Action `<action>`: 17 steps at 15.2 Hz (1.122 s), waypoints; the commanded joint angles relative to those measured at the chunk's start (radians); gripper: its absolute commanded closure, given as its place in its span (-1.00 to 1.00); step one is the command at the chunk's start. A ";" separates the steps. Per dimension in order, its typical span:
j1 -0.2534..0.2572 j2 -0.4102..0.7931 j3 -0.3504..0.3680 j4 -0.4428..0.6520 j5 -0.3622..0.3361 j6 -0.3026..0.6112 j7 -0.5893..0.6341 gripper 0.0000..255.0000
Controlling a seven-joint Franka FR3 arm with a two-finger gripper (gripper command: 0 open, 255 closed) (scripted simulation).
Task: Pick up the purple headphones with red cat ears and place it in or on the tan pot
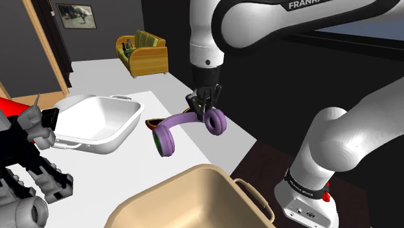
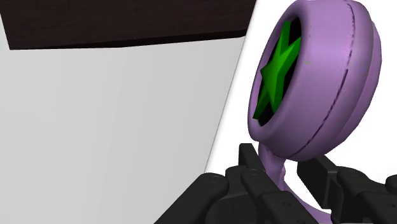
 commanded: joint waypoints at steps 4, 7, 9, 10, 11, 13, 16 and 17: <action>-0.003 -0.006 -0.011 0.061 -0.007 -0.067 -0.002 1.00; -0.006 -0.006 -0.017 0.101 -0.011 -0.107 -0.002 1.00; -0.007 -0.005 -0.020 0.128 -0.014 -0.133 -0.002 1.00; -0.008 -0.005 -0.022 0.142 -0.015 -0.146 -0.002 1.00; 0.003 -0.023 -0.009 0.134 -0.003 -0.154 0.016 1.00; 0.026 -0.056 0.017 0.120 0.022 -0.170 0.054 1.00; 0.060 -0.100 0.060 0.108 0.062 -0.194 0.114 1.00; 0.070 -0.112 0.075 0.106 0.075 -0.202 0.134 1.00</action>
